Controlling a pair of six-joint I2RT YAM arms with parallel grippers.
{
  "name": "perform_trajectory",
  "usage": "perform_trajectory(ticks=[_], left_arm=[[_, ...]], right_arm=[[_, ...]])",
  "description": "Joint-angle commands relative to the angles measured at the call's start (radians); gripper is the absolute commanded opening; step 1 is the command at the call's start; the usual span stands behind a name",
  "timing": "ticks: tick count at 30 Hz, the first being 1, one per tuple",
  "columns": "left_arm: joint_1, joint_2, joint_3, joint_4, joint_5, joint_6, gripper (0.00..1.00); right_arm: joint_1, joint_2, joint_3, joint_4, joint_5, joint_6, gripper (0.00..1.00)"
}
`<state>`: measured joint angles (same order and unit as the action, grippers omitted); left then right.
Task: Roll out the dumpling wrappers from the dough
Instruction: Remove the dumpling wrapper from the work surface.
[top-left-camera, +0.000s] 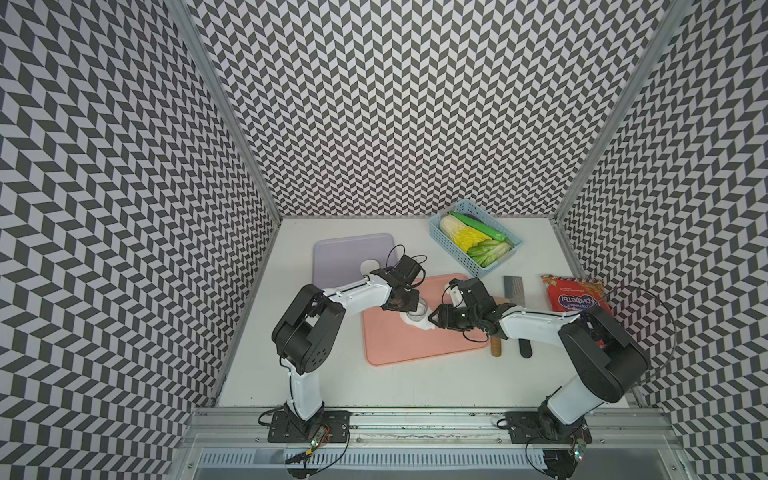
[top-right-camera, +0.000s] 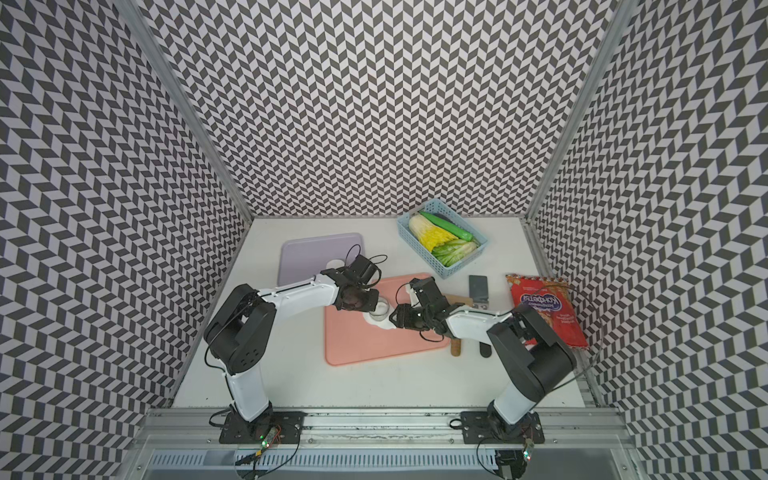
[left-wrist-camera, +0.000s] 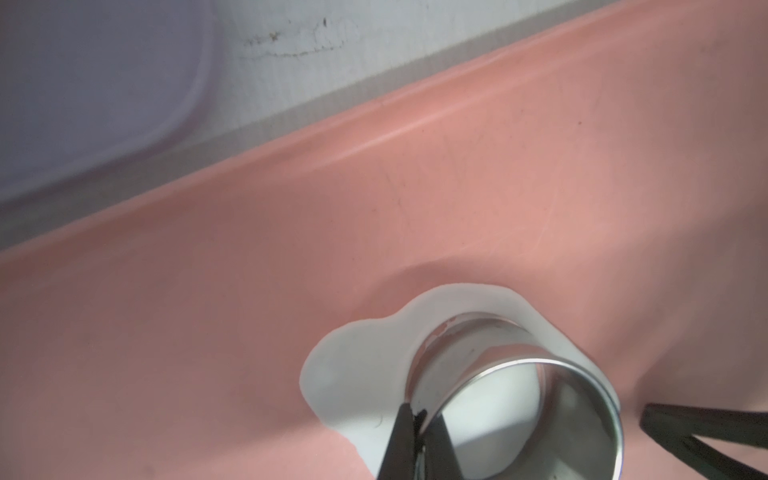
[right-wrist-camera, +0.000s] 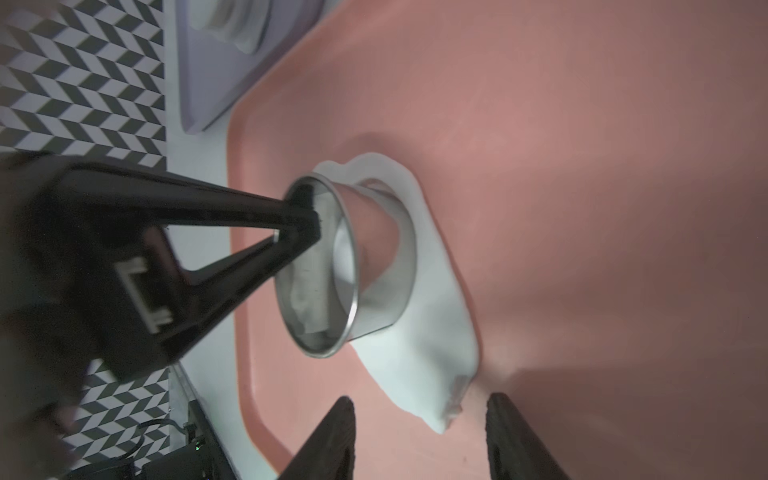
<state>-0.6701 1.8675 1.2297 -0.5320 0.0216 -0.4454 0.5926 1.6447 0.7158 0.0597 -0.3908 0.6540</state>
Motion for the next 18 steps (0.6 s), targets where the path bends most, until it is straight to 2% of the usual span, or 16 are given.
perform_trajectory(ticks=[1, 8, 18], left_arm=[[-0.017, 0.032, -0.015, -0.023, 0.034, 0.008, 0.0], [-0.017, 0.033, -0.014, -0.022, 0.036, 0.007, 0.0], [-0.017, 0.035, -0.015, -0.022, 0.038, 0.007, 0.0]], right_arm=[[0.007, 0.039, 0.007, 0.002, 0.008, -0.015, 0.53], [0.034, 0.071, -0.002, 0.043, -0.029, -0.031, 0.51], [0.062, 0.077, -0.01, 0.109, -0.062, -0.048, 0.41]])
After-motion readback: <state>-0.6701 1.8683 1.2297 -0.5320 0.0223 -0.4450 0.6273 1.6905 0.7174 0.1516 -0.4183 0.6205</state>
